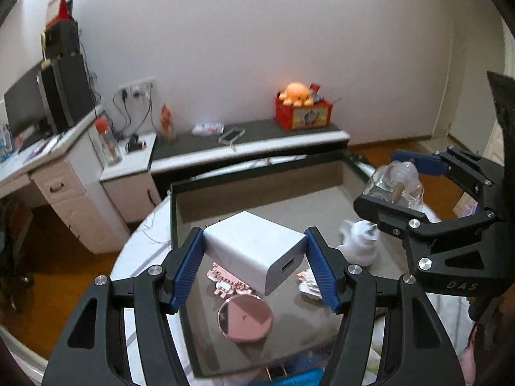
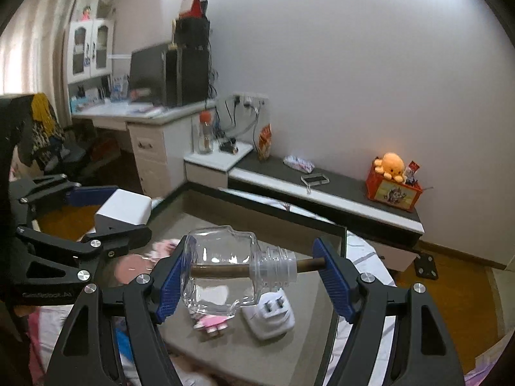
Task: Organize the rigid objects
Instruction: 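Lower the charger cube into the pink box with the left tool while the right tool places the bottle, then withdraw both tools from the box back toward the remaining items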
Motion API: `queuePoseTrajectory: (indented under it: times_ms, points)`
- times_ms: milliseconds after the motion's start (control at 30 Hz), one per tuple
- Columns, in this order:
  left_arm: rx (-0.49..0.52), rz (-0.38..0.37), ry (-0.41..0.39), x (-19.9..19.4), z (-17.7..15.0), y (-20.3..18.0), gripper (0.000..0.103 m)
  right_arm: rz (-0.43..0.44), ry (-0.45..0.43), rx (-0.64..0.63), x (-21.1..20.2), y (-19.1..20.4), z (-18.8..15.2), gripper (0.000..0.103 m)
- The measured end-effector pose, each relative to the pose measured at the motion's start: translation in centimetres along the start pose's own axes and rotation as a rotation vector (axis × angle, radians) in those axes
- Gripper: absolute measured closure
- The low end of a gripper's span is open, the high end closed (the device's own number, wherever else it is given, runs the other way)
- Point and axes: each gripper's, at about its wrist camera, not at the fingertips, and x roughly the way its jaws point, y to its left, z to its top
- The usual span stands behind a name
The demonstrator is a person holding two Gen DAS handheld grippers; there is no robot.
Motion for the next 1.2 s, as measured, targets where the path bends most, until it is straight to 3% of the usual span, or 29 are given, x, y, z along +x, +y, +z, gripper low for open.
queuePoseTrajectory:
  times_ms: [200, 367, 533, 600, 833, 1000, 1067, 1100, 1200]
  points:
    - [0.022, 0.007, 0.096, 4.6, -0.2, -0.6, 0.038, -0.026, 0.096, 0.003, 4.7, -1.0, -0.3, 0.027]
    - [0.037, 0.002, 0.105, 5.3, -0.9, -1.3, 0.037, -0.029, 0.152, 0.007, 7.1, -1.5, -1.1, 0.027]
    - [0.039, 0.024, 0.108, 4.8, -1.3, -1.4, 0.020, -0.039, 0.165, 0.007, 7.8, -1.6, -1.4, 0.027]
    - [0.033, 0.031, 0.103, 4.4, -1.3, -1.1, 0.020, -0.039, 0.159, 0.011, 7.6, -1.7, -1.3, 0.027]
    - [-0.020, 0.081, 0.041, 1.1, -1.6, 0.1, 0.002, -0.047, 0.097, 0.027, 5.7, -1.6, -0.7, 0.022]
    - [-0.047, 0.118, -0.008, -2.1, -2.7, 0.5, 0.001, -0.060, 0.055, 0.055, 3.0, -1.3, -0.9, 0.019]
    - [-0.065, 0.130, -0.033, -3.6, -3.2, 0.7, 0.001, -0.057, 0.044, 0.069, 1.6, -1.0, -1.1, 0.013]
    - [-0.072, 0.133, -0.044, -4.3, -3.5, 0.7, 0.001, -0.059, 0.035, 0.074, 0.9, -0.9, -1.2, 0.000]
    - [-0.083, 0.151, -0.080, -6.6, -4.5, 0.7, 0.000, -0.063, -0.023, 0.080, -2.3, -0.1, -1.8, 0.000]
